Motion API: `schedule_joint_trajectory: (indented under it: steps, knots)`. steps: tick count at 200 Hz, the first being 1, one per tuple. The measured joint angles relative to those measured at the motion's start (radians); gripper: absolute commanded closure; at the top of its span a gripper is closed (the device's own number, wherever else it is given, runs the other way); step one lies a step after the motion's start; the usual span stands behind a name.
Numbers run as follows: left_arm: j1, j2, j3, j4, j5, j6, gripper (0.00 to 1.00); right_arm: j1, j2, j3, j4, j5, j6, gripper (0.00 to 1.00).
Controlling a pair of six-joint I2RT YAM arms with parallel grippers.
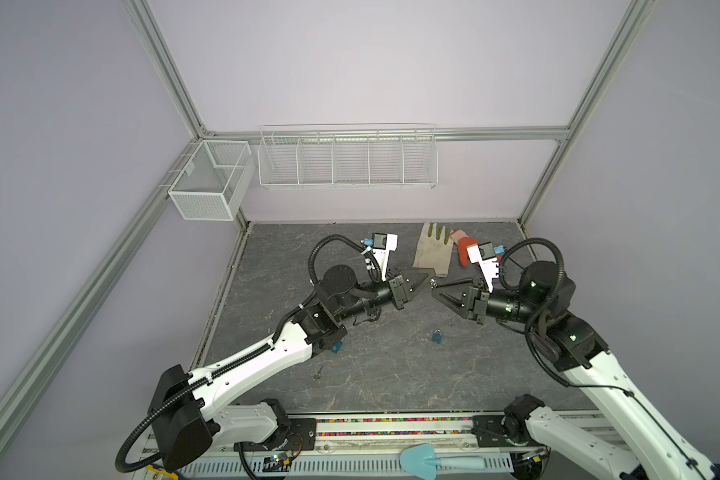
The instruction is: Unlock with the key
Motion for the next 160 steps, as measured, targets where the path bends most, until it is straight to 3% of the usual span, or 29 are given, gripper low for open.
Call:
schedule_joint_trajectory:
  steps: [85, 160]
  knots:
    - [0.0, -0.002, -0.004, 0.041, -0.014, -0.023, 1.0, -0.005, 0.004, -0.036, 0.16, 0.004, 0.102, 0.72]
    - [0.0, -0.008, -0.006, 0.048, -0.037, -0.023, 1.0, -0.005, 0.01, -0.054, 0.195, 0.004, 0.14, 0.79]
